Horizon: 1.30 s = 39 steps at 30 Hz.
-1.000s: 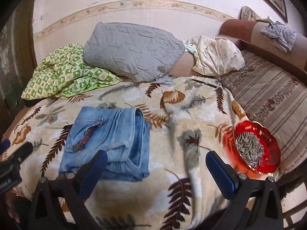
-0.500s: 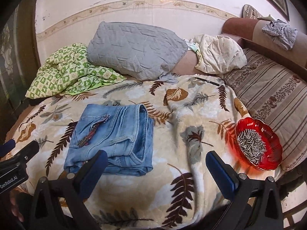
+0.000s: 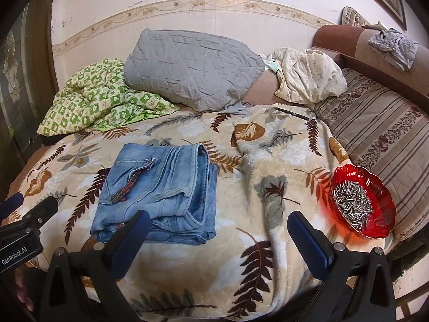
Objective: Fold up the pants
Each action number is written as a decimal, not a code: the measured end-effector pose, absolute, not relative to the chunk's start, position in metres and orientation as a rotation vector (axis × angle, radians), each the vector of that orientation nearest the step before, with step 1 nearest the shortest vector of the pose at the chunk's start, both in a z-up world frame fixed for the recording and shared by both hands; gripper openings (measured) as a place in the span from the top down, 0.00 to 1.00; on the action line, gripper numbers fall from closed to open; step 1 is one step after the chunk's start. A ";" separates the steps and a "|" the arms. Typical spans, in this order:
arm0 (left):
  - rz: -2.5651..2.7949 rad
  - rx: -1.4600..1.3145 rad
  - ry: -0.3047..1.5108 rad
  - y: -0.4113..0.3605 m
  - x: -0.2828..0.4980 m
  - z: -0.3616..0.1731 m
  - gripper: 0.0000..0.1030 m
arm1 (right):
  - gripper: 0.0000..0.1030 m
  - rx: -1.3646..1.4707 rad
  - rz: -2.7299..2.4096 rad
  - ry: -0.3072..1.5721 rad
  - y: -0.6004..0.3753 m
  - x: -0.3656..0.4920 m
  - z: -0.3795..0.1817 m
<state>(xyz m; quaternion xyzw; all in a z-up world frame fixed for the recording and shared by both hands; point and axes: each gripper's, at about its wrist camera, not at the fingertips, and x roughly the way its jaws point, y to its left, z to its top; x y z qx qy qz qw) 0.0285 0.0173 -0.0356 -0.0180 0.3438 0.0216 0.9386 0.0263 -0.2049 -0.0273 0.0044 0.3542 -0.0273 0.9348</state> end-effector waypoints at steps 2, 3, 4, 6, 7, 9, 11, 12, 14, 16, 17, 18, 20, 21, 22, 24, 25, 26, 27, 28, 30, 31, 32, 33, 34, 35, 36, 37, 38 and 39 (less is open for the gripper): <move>0.044 -0.039 0.702 0.017 0.028 -0.035 0.00 | 0.00 0.008 -0.056 0.726 -0.205 0.026 -0.028; 0.043 -0.039 0.702 0.017 0.028 -0.036 0.00 | 0.00 0.009 -0.056 0.726 -0.205 0.027 -0.028; 0.044 -0.036 0.702 0.017 0.028 -0.036 0.00 | 0.00 0.009 -0.054 0.726 -0.205 0.027 -0.028; 0.043 -0.038 0.703 0.017 0.029 -0.035 0.00 | 0.00 0.008 -0.057 0.726 -0.205 0.027 -0.028; 0.043 -0.039 0.704 0.017 0.028 -0.036 0.00 | 0.00 0.010 -0.057 0.727 -0.205 0.027 -0.028; 0.040 -0.037 0.705 0.017 0.029 -0.036 0.00 | 0.00 0.010 -0.055 0.730 -0.205 0.027 -0.029; 0.043 -0.038 0.705 0.017 0.029 -0.036 0.00 | 0.00 0.010 -0.053 0.731 -0.205 0.027 -0.029; 0.043 -0.038 0.705 0.017 0.029 -0.036 0.00 | 0.00 0.011 -0.051 0.731 -0.205 0.027 -0.029; 0.041 -0.036 0.705 0.017 0.029 -0.036 0.00 | 0.00 0.011 -0.052 0.732 -0.205 0.027 -0.030; 0.039 -0.037 0.705 0.017 0.028 -0.036 0.00 | 0.00 0.012 -0.051 0.732 -0.205 0.028 -0.030; 0.037 -0.035 0.705 0.017 0.029 -0.036 0.00 | 0.00 0.013 -0.052 0.732 -0.205 0.027 -0.030; 0.039 -0.036 0.705 0.017 0.029 -0.036 0.00 | 0.00 0.011 -0.051 0.732 -0.205 0.028 -0.030; 0.039 -0.035 0.706 0.017 0.029 -0.036 0.00 | 0.00 0.012 -0.051 0.732 -0.205 0.027 -0.030; 0.040 -0.036 0.707 0.016 0.029 -0.036 0.00 | 0.00 0.012 -0.051 0.732 -0.205 0.027 -0.029; 0.040 -0.035 0.708 0.016 0.028 -0.037 0.00 | 0.00 0.012 -0.051 0.732 -0.205 0.028 -0.030; 0.038 -0.033 0.709 0.017 0.030 -0.036 0.00 | 0.00 0.012 -0.051 0.732 -0.205 0.027 -0.029; 0.038 -0.033 0.709 0.017 0.029 -0.037 0.00 | 0.00 0.013 -0.051 0.732 -0.205 0.027 -0.030; 0.037 -0.034 0.708 0.017 0.029 -0.037 0.00 | 0.00 0.012 -0.052 0.732 -0.205 0.027 -0.029; 0.037 -0.032 0.709 0.017 0.029 -0.037 0.00 | 0.00 0.012 -0.052 0.731 -0.205 0.027 -0.029; 0.038 -0.032 0.709 0.017 0.030 -0.037 0.00 | 0.00 0.011 -0.051 0.731 -0.204 0.027 -0.030; 0.037 -0.033 0.708 0.017 0.029 -0.037 0.00 | 0.00 0.011 -0.050 0.732 -0.204 0.028 -0.030; 0.039 -0.033 0.709 0.017 0.029 -0.037 0.00 | 0.00 0.011 -0.049 0.732 -0.204 0.028 -0.030; 0.039 -0.033 0.710 0.017 0.029 -0.037 0.00 | 0.00 0.010 -0.048 0.731 -0.204 0.028 -0.030; 0.038 -0.033 0.709 0.017 0.029 -0.036 0.00 | 0.00 0.010 -0.048 0.732 -0.204 0.028 -0.030; 0.038 -0.033 0.709 0.016 0.029 -0.036 0.00 | 0.00 0.010 -0.047 0.731 -0.204 0.028 -0.030; 0.038 -0.032 0.709 0.016 0.029 -0.037 0.00 | 0.00 0.009 -0.047 0.730 -0.204 0.028 -0.030; 0.038 -0.031 0.709 0.016 0.029 -0.037 0.00 | 0.00 0.009 -0.048 0.731 -0.204 0.028 -0.030; 0.038 -0.030 0.709 0.016 0.029 -0.036 0.00 | 0.00 0.010 -0.048 0.733 -0.204 0.028 -0.030; 0.036 -0.030 0.708 0.016 0.029 -0.036 0.00 | 0.00 0.011 -0.047 0.733 -0.204 0.028 -0.030; 0.035 -0.028 0.708 0.016 0.029 -0.037 0.00 | 0.00 0.010 -0.046 0.732 -0.204 0.028 -0.030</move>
